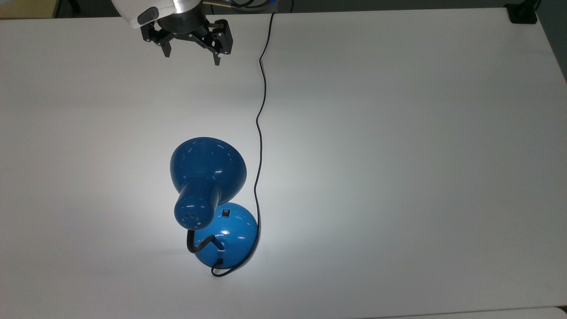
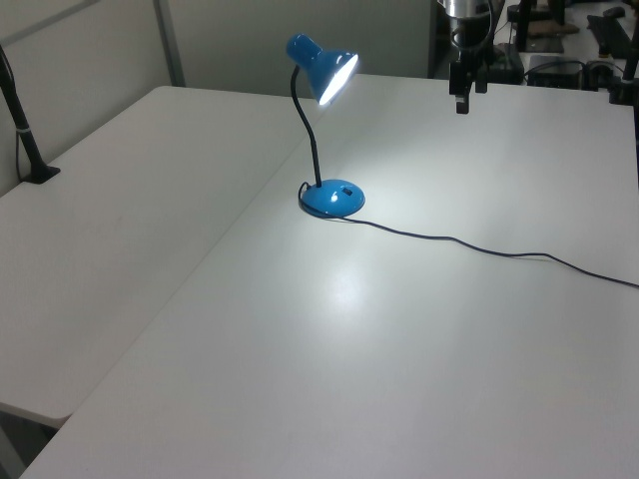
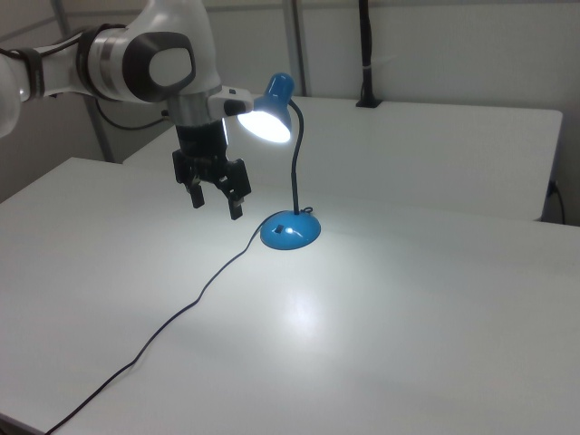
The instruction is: Turn off the lamp
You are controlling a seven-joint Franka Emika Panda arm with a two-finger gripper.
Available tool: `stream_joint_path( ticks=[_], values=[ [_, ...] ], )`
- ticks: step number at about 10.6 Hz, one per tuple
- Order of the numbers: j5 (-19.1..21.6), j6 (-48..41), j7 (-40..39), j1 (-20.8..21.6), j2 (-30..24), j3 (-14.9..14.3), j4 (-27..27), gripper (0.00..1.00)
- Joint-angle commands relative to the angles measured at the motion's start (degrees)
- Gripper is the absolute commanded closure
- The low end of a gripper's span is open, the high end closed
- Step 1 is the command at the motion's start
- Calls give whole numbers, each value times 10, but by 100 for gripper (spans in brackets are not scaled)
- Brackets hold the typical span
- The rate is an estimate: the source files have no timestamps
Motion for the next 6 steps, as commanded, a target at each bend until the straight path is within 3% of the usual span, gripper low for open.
stream_joint_path(
  ticks=[1,6],
  values=[
    [-2,-15,-13,2,-10,-8,5,0],
    [0,-15,-13,-7,-10,-8,9,0]
  ],
)
